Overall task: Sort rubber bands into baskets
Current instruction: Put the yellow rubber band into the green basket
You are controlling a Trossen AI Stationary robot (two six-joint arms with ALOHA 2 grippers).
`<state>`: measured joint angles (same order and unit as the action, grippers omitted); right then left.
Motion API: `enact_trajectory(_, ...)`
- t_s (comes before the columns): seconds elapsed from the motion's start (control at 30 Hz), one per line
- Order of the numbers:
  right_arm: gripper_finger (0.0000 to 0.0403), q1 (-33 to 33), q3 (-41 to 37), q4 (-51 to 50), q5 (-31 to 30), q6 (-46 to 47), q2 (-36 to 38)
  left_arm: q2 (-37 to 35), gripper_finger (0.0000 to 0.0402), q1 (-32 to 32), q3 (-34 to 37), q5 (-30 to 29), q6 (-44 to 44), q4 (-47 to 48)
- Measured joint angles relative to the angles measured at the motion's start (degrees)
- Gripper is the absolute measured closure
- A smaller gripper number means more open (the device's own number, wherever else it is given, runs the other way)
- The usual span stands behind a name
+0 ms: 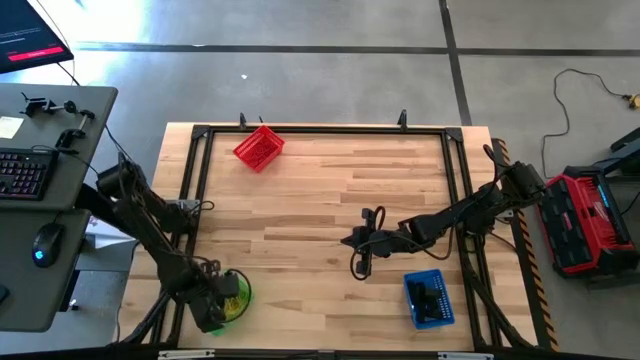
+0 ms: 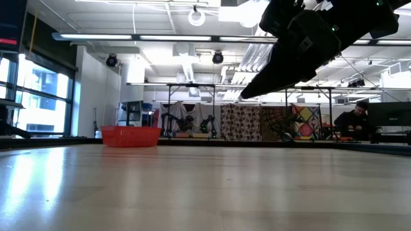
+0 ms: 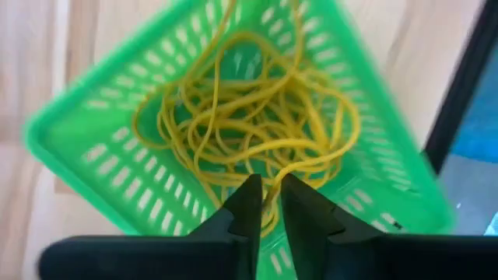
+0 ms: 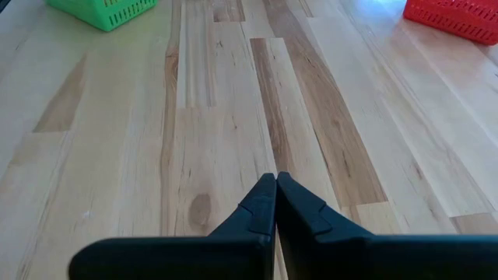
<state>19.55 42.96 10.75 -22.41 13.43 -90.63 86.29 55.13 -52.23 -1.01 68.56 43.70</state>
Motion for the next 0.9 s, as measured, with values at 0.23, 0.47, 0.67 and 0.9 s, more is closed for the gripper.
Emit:
enact_trajectory(0.23,0.0403,0.0,0.0,0.0,0.0,-0.42,0.0,-5.83,0.0397,-2.33,-0.02,-4.08,-2.85,-0.34)
enact_trajectory(0.47,0.0403,0.0,0.0,-0.2,0.0,-0.42,0.0,-5.81,0.0401,-6.79,-0.04,0.12,-8.24,-0.33)
enact_trajectory(0.67,0.0403,0.0,0.0,-0.31,0.02,-0.44,0.0,-5.56,0.0401,-6.66,-0.04,2.87,-7.49,-0.43)
enact_trajectory(0.9,0.0403,0.0,0.0,-0.31,0.02,-0.44,0.0,-5.56,0.0371,-4.99,-0.04,2.32,-5.03,0.43)
